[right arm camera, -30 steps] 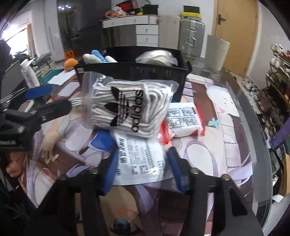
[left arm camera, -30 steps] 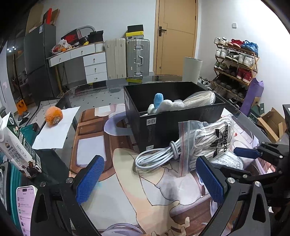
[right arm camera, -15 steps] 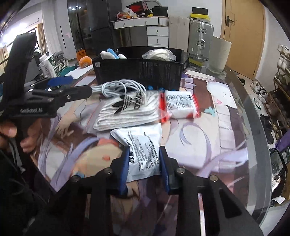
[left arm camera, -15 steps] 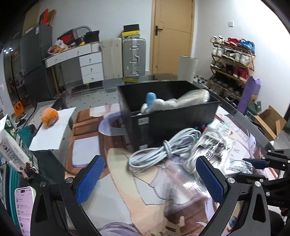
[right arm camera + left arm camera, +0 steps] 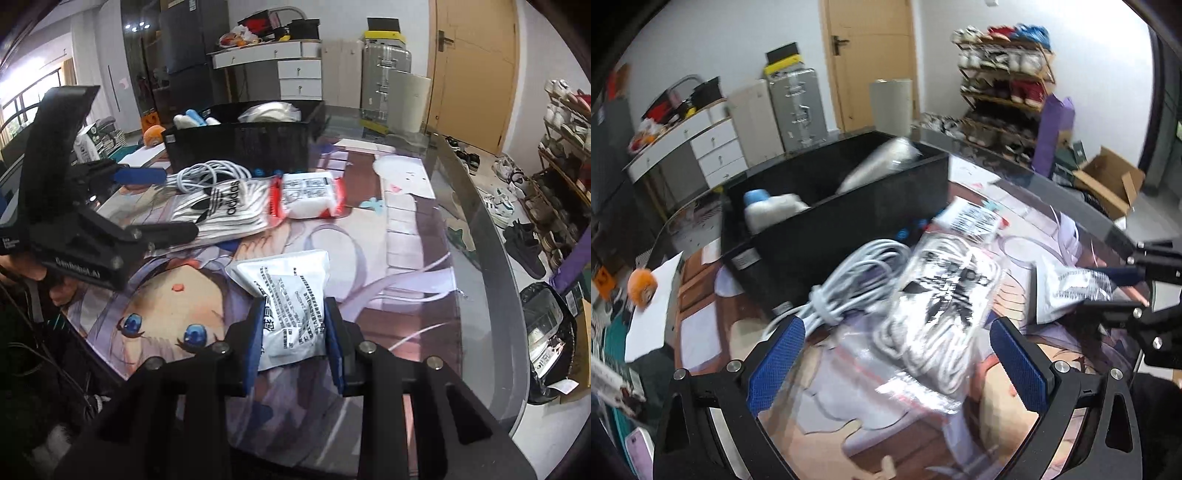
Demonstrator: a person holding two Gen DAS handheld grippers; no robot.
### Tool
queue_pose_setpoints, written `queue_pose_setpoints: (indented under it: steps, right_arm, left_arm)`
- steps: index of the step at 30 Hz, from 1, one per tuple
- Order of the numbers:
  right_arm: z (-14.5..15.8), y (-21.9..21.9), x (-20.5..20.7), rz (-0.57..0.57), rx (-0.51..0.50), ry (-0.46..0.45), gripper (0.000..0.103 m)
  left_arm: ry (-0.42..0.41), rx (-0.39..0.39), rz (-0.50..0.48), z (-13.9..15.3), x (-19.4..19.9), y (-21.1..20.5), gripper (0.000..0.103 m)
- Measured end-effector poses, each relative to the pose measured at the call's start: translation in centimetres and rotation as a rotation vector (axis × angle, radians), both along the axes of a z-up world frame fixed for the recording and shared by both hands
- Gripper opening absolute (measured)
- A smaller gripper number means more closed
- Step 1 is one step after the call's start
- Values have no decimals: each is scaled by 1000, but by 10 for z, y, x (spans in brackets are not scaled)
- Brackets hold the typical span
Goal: Organize soft objects
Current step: 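Close the left gripper on the clear Adidas sock bag and lift it, then carry the sock bag with the left gripper while the right gripper carries the paper packet over the box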
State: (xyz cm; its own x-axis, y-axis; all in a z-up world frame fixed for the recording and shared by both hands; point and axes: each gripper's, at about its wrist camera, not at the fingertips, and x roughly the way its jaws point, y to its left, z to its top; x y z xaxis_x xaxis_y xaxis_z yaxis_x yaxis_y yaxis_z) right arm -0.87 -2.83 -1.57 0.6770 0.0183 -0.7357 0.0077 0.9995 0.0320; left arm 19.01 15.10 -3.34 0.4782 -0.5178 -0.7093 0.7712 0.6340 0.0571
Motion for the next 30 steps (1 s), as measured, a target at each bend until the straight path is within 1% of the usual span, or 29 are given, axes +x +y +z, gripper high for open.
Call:
queue_pose_setpoints:
  steps: [3, 5, 6, 8, 9, 10, 12, 16, 21, 26, 30]
  right_arm:
    - [0, -5, 0, -14, 1, -2, 30]
    - [0, -8, 0, -22, 3, -3, 30]
    - [0, -9, 0, -25, 4, -3, 30]
    - [-1, -12, -2, -27, 8, -5, 30]
    - [0, -12, -2, -27, 8, -6, 30]
    - [0, -11, -2, -28, 7, -10, 30]
    - [1, -11, -2, -27, 9, -16, 30]
    - [7, -9, -4, -23, 2, -40, 30]
    - [16, -7, -6, -20, 0, -75, 30]
    - [28, -3, -6, -11, 1, -126, 30]
    - [40, 0, 1, -8, 2, -162, 30]
  left_arm:
    - [15, 32, -41, -3, -1, -14, 101]
    - [29, 52, -67, -6, -3, -23, 94]
    - [32, 65, -79, -7, -3, -27, 82]
    - [37, 99, -97, -11, -4, -36, 68]
    - [40, 114, -102, -13, -4, -40, 58]
    - [54, 91, -119, -12, -4, -40, 53]
    - [51, 81, -116, -11, -4, -39, 46]
    - [35, 44, -106, -6, -7, -34, 42]
    - [32, -8, -84, -2, -10, -20, 42]
    - [26, -89, -51, 13, -12, 3, 42]
    - [10, -154, -12, 31, -8, 20, 42]
